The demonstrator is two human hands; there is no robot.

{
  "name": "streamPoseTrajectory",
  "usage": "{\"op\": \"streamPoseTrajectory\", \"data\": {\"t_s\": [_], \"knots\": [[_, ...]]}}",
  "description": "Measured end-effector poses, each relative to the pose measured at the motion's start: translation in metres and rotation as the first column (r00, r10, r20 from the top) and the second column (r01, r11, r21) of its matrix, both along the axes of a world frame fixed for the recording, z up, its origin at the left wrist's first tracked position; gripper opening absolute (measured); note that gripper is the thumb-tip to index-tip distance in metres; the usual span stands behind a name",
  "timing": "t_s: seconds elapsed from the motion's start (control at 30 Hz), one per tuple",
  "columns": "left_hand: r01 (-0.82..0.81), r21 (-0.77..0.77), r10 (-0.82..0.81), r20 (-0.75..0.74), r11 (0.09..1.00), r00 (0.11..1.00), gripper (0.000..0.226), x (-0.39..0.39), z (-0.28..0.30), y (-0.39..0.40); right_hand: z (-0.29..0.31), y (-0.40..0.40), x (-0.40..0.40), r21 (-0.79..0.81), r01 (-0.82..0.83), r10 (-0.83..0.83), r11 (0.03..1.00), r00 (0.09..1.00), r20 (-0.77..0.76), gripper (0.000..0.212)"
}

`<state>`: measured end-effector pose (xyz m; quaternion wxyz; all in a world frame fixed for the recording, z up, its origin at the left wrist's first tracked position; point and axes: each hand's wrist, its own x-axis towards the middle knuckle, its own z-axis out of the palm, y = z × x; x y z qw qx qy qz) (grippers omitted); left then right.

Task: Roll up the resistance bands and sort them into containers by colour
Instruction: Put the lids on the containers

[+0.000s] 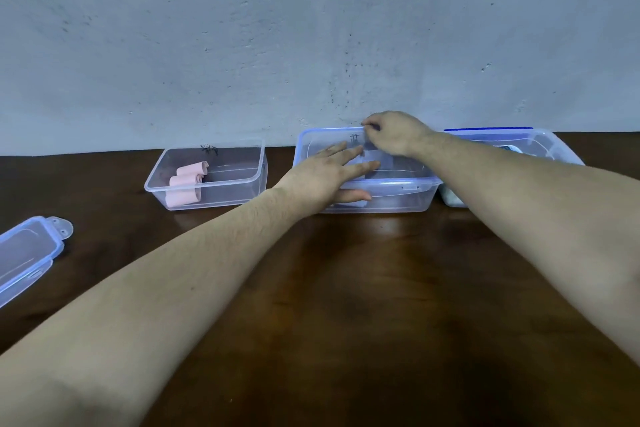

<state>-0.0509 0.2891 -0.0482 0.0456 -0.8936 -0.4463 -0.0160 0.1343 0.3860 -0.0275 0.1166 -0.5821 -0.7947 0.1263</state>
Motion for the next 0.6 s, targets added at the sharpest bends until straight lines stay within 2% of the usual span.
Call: {"op": "streamPoseTrajectory", "data": {"t_s": [0.1, 0.2, 0.27, 0.33, 0.43, 0.6], "knots": [[0.064, 0.105, -0.068, 0.038, 0.992, 0.997, 0.067, -0.004, 0.003, -0.007, 0.004, -0.009, -0.011, 0.035, -0.072, 0.072, 0.997, 0.997, -0.001, 0.041], [0.063, 0.286, -0.148, 0.285, 0.956, 0.947, 0.039, -0.024, 0.001, -0.026, 0.009, -0.023, -0.034, 0.114, -0.166, 0.171, 0.979, 0.985, -0.028, 0.038], [0.017, 0.362, -0.152, 0.348, 0.932, 0.925, 0.026, -0.051, -0.001, -0.044, 0.013, -0.035, -0.058, 0.159, -0.218, 0.231, 0.963, 0.971, -0.065, 0.035], [-0.045, 0.349, -0.08, 0.335, 0.936, 0.939, 0.026, -0.088, -0.005, -0.065, 0.015, -0.053, -0.091, 0.177, -0.286, 0.307, 0.942, 0.946, -0.105, 0.033], [-0.215, 0.237, 0.128, 0.335, 0.947, 0.933, 0.033, -0.147, -0.015, -0.103, 0.015, -0.088, -0.148, 0.141, -0.409, 0.428, 0.902, 0.889, -0.16, 0.031], [-0.43, 0.159, 0.374, 0.29, 0.889, 0.881, 0.029, -0.246, -0.03, -0.162, 0.006, -0.147, -0.247, 0.059, -0.56, 0.56, 0.826, 0.805, -0.196, 0.029]]}}
